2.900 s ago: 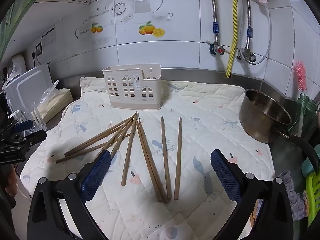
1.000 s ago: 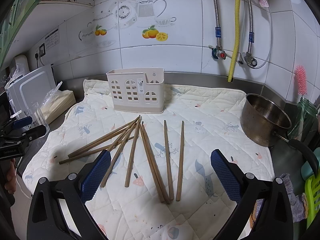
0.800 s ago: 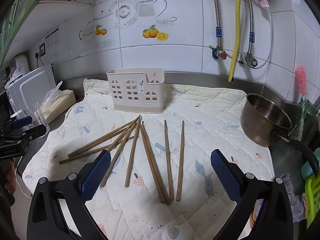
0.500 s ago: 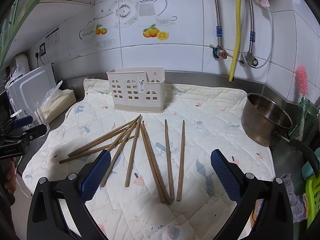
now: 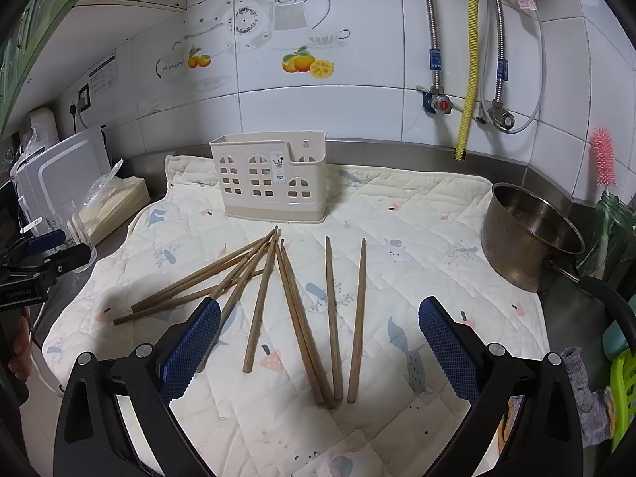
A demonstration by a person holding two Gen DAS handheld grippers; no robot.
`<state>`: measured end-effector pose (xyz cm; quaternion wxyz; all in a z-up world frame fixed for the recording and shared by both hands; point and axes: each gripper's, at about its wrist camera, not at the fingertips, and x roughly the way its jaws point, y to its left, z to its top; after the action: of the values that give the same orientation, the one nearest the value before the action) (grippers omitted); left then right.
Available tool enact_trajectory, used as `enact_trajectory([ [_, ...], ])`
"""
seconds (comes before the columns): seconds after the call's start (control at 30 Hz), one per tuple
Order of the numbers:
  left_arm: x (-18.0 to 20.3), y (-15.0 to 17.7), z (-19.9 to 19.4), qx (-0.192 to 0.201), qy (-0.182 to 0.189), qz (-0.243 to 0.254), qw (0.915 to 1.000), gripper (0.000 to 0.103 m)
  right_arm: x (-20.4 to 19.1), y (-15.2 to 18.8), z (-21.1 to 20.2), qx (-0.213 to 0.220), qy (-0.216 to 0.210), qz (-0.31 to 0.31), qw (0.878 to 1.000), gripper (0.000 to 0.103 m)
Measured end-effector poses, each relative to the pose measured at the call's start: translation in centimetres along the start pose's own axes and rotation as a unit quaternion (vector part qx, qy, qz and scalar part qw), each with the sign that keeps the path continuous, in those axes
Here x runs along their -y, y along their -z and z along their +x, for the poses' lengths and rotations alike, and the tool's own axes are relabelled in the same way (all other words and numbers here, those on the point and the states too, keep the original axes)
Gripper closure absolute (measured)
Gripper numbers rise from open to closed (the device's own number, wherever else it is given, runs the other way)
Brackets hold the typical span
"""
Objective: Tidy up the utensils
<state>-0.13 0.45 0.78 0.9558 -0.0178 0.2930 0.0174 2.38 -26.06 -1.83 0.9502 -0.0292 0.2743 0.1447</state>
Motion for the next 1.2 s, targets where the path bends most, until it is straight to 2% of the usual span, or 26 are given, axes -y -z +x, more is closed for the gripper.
enact_trajectory([
  [0.27, -0.8, -0.3, 0.5, -0.001, 0.003, -0.017, 0.9999, 0.005, 0.9, 0.2, 0.8, -0.006, -0.004, 0.002, 1.0, 0.007],
  [0.6, -1.7, -0.2, 1.1, 0.002, 0.009, -0.022, 0.9997, 0.005, 2.8, 1.7, 1.8, -0.034, 0.016, 0.009, 0.999, 0.008],
  [0.63, -1.8, -0.2, 1.1, 0.003, 0.009, -0.022, 0.9997, 0.005, 3.0, 1.9, 2.0, -0.039, 0.019, 0.011, 0.999, 0.01],
  [0.73, -2.2, -0.2, 1.4, 0.003, 0.011, -0.024, 0.9996, 0.005, 3.6, 2.5, 3.0, -0.059, 0.013, 0.022, 0.998, 0.025],
  [0.83, -2.6, -0.1, 1.8, 0.0, 0.01, -0.02, 0.9997, 0.005, 3.8, 3.2, 3.8, -0.074, 0.016, 0.026, 0.997, 0.029],
  [0.93, -3.0, 0.2, 2.3, -0.011, 0.013, -0.016, 0.9997, 0.014, 3.9, 3.8, 4.8, -0.088, 0.015, 0.032, 0.995, 0.036],
  [1.1, -3.8, 0.8, 3.6, -0.029, 0.013, -0.011, 0.9994, 0.021, 3.8, 4.5, 6.2, -0.105, 0.019, 0.042, 0.993, 0.049],
  [1.2, -4.3, 1.0, 4.2, -0.037, 0.017, -0.013, 0.9991, 0.022, 3.9, 4.7, 6.8, -0.112, 0.019, 0.045, 0.992, 0.059],
])
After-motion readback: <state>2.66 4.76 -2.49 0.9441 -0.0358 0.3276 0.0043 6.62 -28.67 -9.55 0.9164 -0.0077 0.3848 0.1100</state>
